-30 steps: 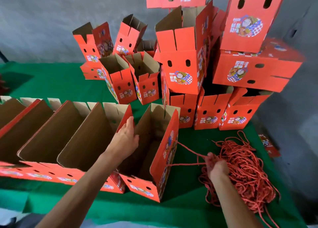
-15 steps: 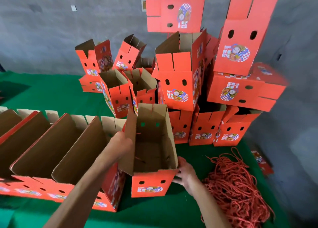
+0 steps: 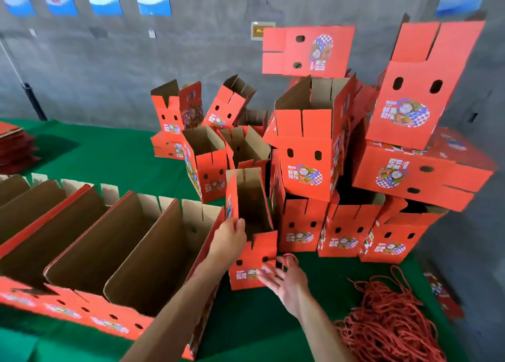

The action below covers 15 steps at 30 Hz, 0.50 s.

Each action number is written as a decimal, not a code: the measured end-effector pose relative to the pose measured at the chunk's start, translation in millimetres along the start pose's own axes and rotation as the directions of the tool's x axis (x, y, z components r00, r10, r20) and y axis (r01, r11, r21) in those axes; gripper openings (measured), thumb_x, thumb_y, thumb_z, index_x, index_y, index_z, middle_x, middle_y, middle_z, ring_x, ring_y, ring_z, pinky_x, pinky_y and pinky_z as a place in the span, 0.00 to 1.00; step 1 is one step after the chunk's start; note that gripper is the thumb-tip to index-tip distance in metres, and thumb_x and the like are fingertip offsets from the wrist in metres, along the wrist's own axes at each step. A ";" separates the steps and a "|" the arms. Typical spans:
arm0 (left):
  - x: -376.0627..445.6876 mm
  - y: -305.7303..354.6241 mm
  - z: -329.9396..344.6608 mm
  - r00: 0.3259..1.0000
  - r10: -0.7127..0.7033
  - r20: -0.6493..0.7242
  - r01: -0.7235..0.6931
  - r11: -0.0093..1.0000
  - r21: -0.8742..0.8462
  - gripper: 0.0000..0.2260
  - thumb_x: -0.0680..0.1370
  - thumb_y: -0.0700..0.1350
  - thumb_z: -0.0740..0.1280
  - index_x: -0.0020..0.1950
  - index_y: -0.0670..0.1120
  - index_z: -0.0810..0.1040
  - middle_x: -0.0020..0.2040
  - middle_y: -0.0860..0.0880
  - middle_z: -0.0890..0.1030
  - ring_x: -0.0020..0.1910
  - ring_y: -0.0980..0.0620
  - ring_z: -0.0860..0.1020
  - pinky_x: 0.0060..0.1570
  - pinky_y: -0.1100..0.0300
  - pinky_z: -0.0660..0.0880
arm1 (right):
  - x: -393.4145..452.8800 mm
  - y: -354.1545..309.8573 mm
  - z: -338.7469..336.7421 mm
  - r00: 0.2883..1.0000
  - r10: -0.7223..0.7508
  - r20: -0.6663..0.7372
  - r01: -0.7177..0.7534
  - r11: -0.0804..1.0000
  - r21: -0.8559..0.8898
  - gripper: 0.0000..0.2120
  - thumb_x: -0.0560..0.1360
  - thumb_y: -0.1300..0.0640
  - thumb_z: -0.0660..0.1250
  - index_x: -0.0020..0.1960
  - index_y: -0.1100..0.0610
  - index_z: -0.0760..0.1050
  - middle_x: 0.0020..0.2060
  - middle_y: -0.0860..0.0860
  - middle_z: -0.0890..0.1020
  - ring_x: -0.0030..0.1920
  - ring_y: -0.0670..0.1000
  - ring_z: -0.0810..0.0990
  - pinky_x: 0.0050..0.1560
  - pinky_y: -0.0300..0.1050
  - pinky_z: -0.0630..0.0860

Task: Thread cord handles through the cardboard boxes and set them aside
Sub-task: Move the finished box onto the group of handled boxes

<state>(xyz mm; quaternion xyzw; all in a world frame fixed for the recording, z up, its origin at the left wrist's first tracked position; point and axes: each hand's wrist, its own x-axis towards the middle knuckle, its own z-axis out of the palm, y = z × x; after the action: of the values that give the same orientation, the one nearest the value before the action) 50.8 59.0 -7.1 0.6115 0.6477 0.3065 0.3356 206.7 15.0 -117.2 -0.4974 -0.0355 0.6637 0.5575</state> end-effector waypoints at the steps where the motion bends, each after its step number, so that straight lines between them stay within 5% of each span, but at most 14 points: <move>1: -0.9 -2.5 -5.3 0.995 0.094 -0.031 -0.091 0.993 0.072 0.13 0.85 0.46 0.59 0.59 0.40 0.79 0.59 0.40 0.82 0.60 0.38 0.79 0.61 0.48 0.75 | 3.7 -0.6 4.7 1.000 -0.006 0.007 0.006 1.000 0.005 0.21 0.87 0.46 0.55 0.64 0.63 0.74 0.57 0.65 0.83 0.51 0.67 0.86 0.43 0.57 0.85; 3: -1.6 -8.8 -19.1 0.951 0.284 -0.121 -0.245 0.933 0.265 0.12 0.84 0.44 0.61 0.64 0.42 0.78 0.63 0.44 0.80 0.63 0.43 0.77 0.65 0.49 0.73 | 11.0 0.3 14.4 0.999 -0.017 0.034 0.019 0.998 -0.061 0.26 0.87 0.44 0.54 0.61 0.67 0.76 0.55 0.63 0.85 0.51 0.64 0.87 0.50 0.59 0.84; 5: -3.5 -15.7 -31.2 0.929 0.339 -0.148 -0.248 0.867 0.433 0.15 0.83 0.45 0.61 0.68 0.45 0.74 0.68 0.46 0.75 0.68 0.43 0.73 0.68 0.45 0.70 | 16.9 4.9 27.6 0.997 -0.007 0.074 0.018 0.989 -0.148 0.27 0.87 0.43 0.54 0.59 0.66 0.78 0.54 0.63 0.85 0.53 0.63 0.86 0.58 0.61 0.82; 9: -0.9 -30.5 -48.4 0.989 -0.151 0.000 0.134 0.876 0.462 0.19 0.83 0.55 0.59 0.67 0.43 0.69 0.63 0.42 0.78 0.61 0.38 0.79 0.61 0.44 0.77 | 29.7 13.6 54.6 0.987 -0.029 0.157 0.038 0.998 -0.052 0.23 0.87 0.45 0.54 0.64 0.62 0.77 0.60 0.63 0.82 0.61 0.62 0.82 0.66 0.58 0.77; 11: 0.9 -39.2 -54.0 0.969 -0.233 0.082 0.159 0.844 0.513 0.17 0.83 0.56 0.60 0.62 0.44 0.74 0.57 0.44 0.81 0.54 0.42 0.82 0.56 0.45 0.81 | 37.2 11.2 67.0 0.973 -0.020 0.231 0.020 1.000 0.002 0.19 0.87 0.45 0.55 0.65 0.54 0.78 0.61 0.56 0.84 0.63 0.58 0.81 0.65 0.57 0.77; 15: 5.1 -40.5 -54.7 0.954 -0.229 0.193 0.088 0.831 0.550 0.12 0.83 0.50 0.64 0.60 0.44 0.76 0.52 0.46 0.83 0.49 0.46 0.84 0.52 0.48 0.83 | 55.1 -6.1 89.7 0.974 0.015 0.225 -0.008 1.000 -0.030 0.13 0.85 0.45 0.59 0.60 0.47 0.80 0.47 0.49 0.88 0.56 0.53 0.84 0.51 0.53 0.80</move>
<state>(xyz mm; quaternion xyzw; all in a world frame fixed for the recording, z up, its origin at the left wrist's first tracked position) -17.4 62.2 -8.0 0.6583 0.7082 0.0048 0.2552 154.6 105.5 -102.6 -0.4274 -0.1051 0.7183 0.5388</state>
